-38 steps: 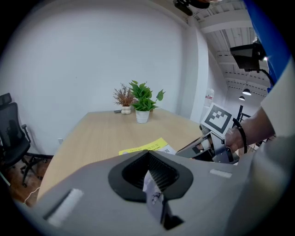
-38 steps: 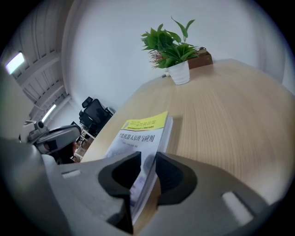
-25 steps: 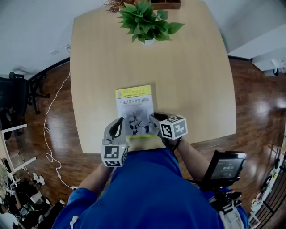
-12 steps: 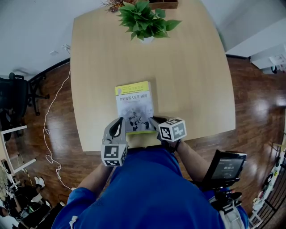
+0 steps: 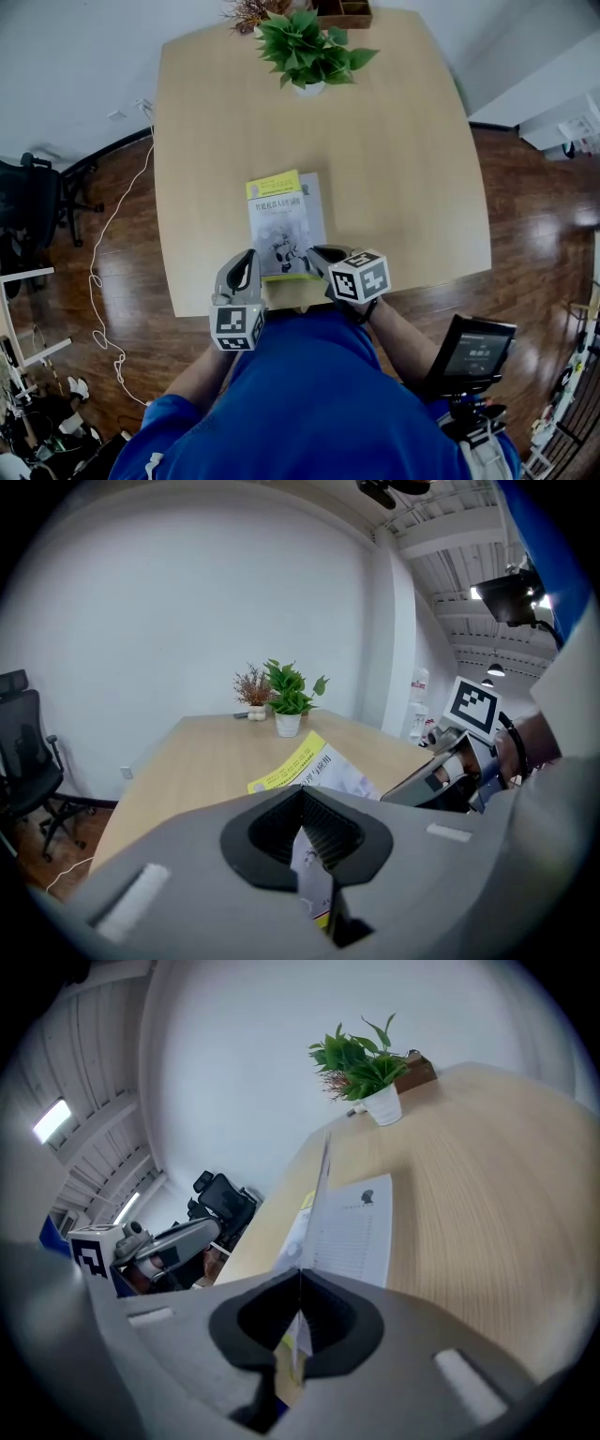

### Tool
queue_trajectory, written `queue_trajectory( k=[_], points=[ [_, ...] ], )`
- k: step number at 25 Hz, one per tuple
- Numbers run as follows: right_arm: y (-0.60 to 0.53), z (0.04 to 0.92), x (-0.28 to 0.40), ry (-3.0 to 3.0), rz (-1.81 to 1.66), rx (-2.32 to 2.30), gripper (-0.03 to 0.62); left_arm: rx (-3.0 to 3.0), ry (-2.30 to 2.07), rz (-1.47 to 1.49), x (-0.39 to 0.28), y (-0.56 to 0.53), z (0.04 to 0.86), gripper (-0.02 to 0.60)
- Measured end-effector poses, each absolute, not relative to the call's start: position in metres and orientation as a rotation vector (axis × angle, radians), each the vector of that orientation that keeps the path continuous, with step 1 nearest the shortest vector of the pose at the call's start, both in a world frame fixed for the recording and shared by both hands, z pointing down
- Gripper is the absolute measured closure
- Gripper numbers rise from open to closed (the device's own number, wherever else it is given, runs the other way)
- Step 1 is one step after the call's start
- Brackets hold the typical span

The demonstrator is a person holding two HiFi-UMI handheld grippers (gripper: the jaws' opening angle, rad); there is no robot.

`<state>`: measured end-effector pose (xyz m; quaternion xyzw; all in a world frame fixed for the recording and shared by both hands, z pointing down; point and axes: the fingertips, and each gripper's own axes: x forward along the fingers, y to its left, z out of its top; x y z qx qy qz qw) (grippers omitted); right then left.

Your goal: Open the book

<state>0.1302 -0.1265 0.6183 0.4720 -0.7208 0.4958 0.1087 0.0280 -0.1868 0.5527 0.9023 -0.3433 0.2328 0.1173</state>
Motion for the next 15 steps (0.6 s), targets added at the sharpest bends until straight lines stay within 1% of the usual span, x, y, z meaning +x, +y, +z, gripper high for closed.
queue_trajectory(
  k=[15],
  points=[
    [-0.147, 0.565, 0.080, -2.253, 1.347, 1.328, 0.588, 2.629, -1.094, 0.606, -0.019, -0.188, 0.543, 0.575]
  ],
)
